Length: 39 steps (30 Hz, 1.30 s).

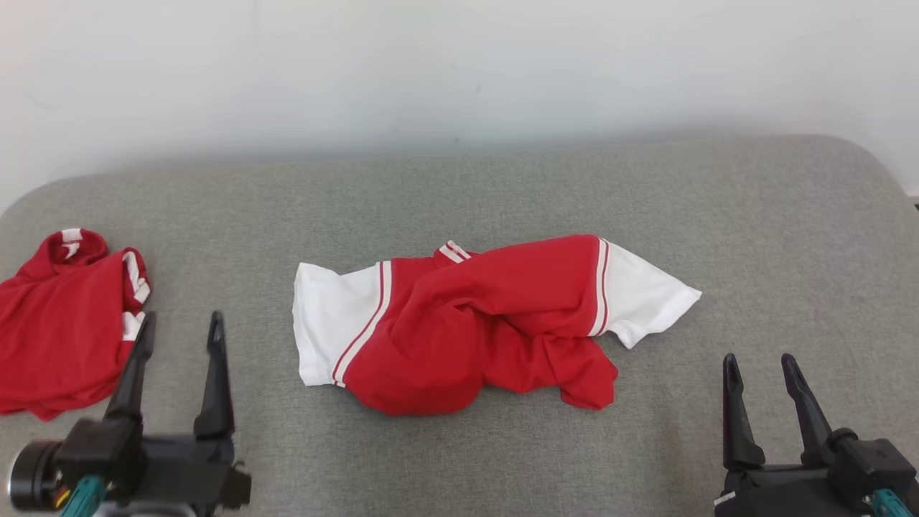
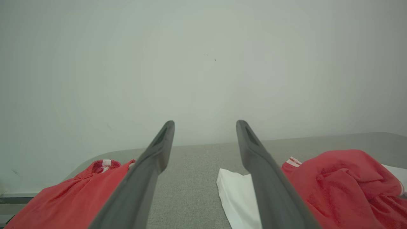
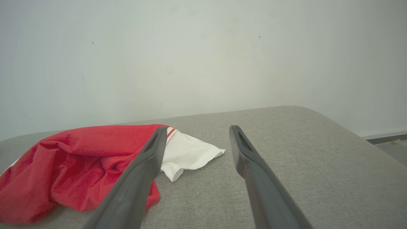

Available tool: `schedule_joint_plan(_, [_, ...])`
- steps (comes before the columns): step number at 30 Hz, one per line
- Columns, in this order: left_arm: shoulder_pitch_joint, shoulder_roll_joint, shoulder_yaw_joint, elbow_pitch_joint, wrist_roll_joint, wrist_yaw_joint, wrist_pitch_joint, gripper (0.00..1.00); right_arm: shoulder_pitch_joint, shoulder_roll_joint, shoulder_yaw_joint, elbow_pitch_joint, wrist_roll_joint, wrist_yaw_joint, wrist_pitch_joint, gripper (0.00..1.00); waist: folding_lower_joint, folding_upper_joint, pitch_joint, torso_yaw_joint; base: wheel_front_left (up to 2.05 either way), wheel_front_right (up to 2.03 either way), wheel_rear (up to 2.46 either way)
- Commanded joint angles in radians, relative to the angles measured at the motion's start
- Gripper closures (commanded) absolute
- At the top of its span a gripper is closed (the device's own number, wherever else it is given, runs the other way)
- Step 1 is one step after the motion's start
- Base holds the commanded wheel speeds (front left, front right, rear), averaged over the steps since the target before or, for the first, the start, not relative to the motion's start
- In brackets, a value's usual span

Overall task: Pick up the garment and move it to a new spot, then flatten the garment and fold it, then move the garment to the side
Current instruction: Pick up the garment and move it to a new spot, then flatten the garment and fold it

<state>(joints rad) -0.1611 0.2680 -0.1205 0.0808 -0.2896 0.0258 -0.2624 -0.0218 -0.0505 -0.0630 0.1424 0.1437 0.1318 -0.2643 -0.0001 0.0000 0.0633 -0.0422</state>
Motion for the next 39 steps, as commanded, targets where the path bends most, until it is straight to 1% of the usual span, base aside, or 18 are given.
schedule_joint_plan(1, [0.025, -0.004, 0.009, -0.007, 0.005, -0.007, -0.004, 0.00, 0.012, 0.000, -0.004, -0.001, -0.003, -0.002, 0.000, 0.00, 0.0001, 0.0000, -0.007, 0.008, 0.00, 0.00, 0.00])
schedule_joint_plan(5, [0.089, -0.013, 0.049, -0.017, 0.012, -0.027, -0.004, 0.00, 0.024, 0.000, -0.005, 0.001, -0.005, -0.002, 0.000, 0.00, 0.0001, 0.0000, -0.015, 0.015, 0.00, 0.00, 0.00])
schedule_joint_plan(8, [0.129, -0.024, 0.065, -0.015, 0.016, -0.052, -0.004, 0.00, 0.027, 0.000, -0.006, 0.005, -0.006, -0.002, 0.000, 0.00, 0.0001, 0.0000, -0.022, 0.016, 0.00, 0.00, 0.00])
schedule_joint_plan(13, [0.176, -0.047, 0.078, -0.004, 0.033, -0.076, -0.004, 0.00, 0.038, 0.000, -0.010, 0.010, -0.003, -0.002, 0.000, 0.00, 0.0001, 0.0000, -0.029, 0.022, 0.00, 0.00, 0.00])
schedule_joint_plan(18, [0.191, -0.072, 0.082, 0.013, 0.044, -0.096, -0.004, 0.00, 0.045, 0.000, -0.012, 0.020, 0.007, -0.002, 0.000, 0.00, 0.0001, 0.0000, -0.030, 0.030, 0.00, 0.00, 0.00])
schedule_joint_plan(27, [0.185, -0.107, 0.112, 0.038, 0.069, -0.121, -0.004, 0.00, 0.047, 0.000, -0.011, 0.033, 0.005, -0.002, 0.000, 0.00, 0.0001, 0.0000, -0.028, 0.031, 0.00, 0.00, 0.00])
schedule_joint_plan(39, [0.179, -0.133, 0.143, 0.052, 0.094, -0.139, -0.004, 0.00, 0.037, 0.000, -0.007, 0.041, 0.007, -0.002, 0.000, 0.00, 0.0001, 0.0000, -0.020, 0.026, 0.00, 0.00, 0.00])
